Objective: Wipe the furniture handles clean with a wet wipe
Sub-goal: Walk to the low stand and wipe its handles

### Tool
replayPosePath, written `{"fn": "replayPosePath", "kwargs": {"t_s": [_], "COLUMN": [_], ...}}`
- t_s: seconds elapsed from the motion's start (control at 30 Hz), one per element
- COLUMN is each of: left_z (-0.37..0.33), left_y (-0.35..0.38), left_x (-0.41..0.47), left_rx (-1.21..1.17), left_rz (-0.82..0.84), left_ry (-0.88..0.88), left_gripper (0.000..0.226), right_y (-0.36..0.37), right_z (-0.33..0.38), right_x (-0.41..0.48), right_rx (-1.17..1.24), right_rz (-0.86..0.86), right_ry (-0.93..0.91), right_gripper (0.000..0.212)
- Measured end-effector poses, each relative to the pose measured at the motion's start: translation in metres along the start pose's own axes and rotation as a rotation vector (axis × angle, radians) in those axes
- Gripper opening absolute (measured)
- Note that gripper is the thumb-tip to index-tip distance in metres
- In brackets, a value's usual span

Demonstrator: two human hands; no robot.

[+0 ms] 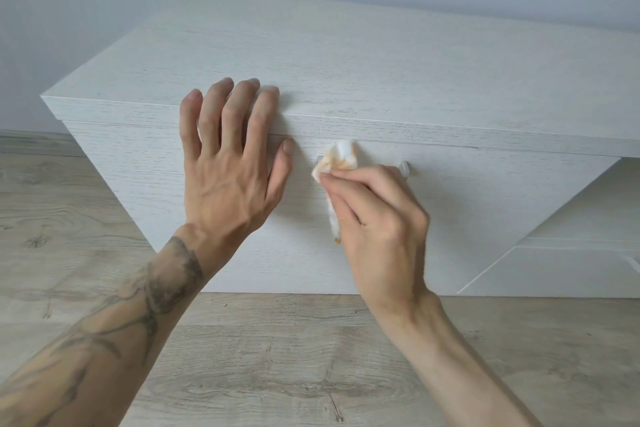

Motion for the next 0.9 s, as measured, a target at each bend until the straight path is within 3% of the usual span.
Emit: {"fn": "replayPosePath", "kwargs": {"t_s": [0.2, 0.43, 0.67, 0.77, 0.9], "left_z": [-0.001, -0.003, -0.01, -0.02, -0.048], "left_y": [-0.002, -0.006, -0.024, -0.036, -0.054], "left_x": [0.002, 0.006, 0.031, 0.065, 0.151], "left_rx": [0.002, -0.028, -0.061, -0.071, -0.138], "left_rz": [0.026, 0.147, 0.482, 0.657, 0.754], "left_ry": [0.002, -0.006, -0.05, -0.041, 0.019], "left_gripper": [0.052, 0.052, 0.053, 0.05, 0.051], "right_y": [-0.005, -0.051, -0.072, -0.085, -0.116], "right_z": [-0.004, -0.047, -0.061, -0.053, -0.045], "right_x": [0.001, 0.004, 0.05, 0.096, 0.178], "right_rx": [-0.009, -0.05, 0.103, 0.086, 0.063], "right_rz": [-0.002, -0.053, 0.093, 0.175, 0.247], "right_ry": [0.031, 0.242, 0.619, 0.676, 0.741], "right_gripper": [0.019, 0.012, 0.025, 0.025, 0.022]}}
Point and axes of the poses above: each hand's wrist, its own x-axis towards the middle knuckle, its own y-axis out of the palm, z = x × y, the point moved 9 cm from there along x, towards the middle knuckle, and after that the axes turned 9 degrees about -z, right-handed, at the moved point
